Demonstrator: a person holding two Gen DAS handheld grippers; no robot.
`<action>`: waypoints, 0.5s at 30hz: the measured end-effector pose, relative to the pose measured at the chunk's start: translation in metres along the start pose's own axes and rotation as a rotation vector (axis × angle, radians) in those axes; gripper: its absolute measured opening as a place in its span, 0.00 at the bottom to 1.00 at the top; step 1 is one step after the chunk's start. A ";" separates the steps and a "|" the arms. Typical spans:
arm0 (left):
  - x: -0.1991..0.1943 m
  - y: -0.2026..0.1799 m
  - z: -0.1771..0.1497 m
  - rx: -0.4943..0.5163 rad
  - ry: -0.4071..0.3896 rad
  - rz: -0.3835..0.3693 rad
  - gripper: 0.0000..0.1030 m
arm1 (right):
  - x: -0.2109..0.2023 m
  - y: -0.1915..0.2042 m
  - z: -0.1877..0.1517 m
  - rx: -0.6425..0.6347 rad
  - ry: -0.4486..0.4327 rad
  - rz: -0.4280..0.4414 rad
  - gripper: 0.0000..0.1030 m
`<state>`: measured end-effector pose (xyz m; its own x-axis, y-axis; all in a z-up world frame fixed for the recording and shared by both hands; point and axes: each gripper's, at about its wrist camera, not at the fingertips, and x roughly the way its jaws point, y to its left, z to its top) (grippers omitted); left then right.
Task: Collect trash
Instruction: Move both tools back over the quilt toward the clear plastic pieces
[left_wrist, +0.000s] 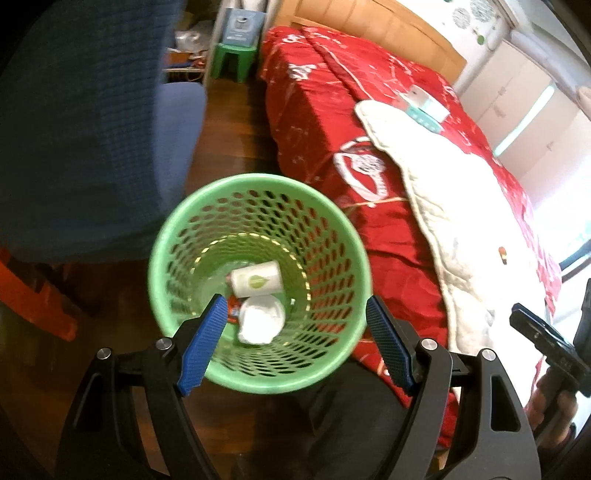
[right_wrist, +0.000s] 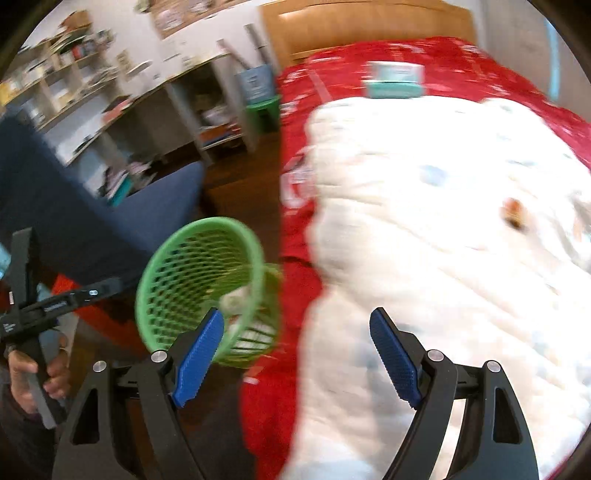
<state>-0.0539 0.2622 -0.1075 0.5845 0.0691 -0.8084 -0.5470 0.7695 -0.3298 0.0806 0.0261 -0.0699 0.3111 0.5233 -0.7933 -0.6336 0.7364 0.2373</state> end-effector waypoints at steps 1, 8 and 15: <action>0.002 -0.006 0.000 0.012 0.003 -0.005 0.74 | -0.007 -0.015 -0.003 0.024 -0.006 -0.024 0.76; 0.012 -0.044 0.002 0.072 0.024 -0.037 0.74 | -0.048 -0.099 -0.020 0.149 -0.050 -0.185 0.80; 0.021 -0.084 0.003 0.134 0.047 -0.063 0.74 | -0.073 -0.170 -0.036 0.242 -0.068 -0.316 0.83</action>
<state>0.0064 0.2008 -0.0957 0.5848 -0.0097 -0.8111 -0.4230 0.8496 -0.3151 0.1401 -0.1525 -0.0721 0.5148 0.2760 -0.8117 -0.3165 0.9411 0.1192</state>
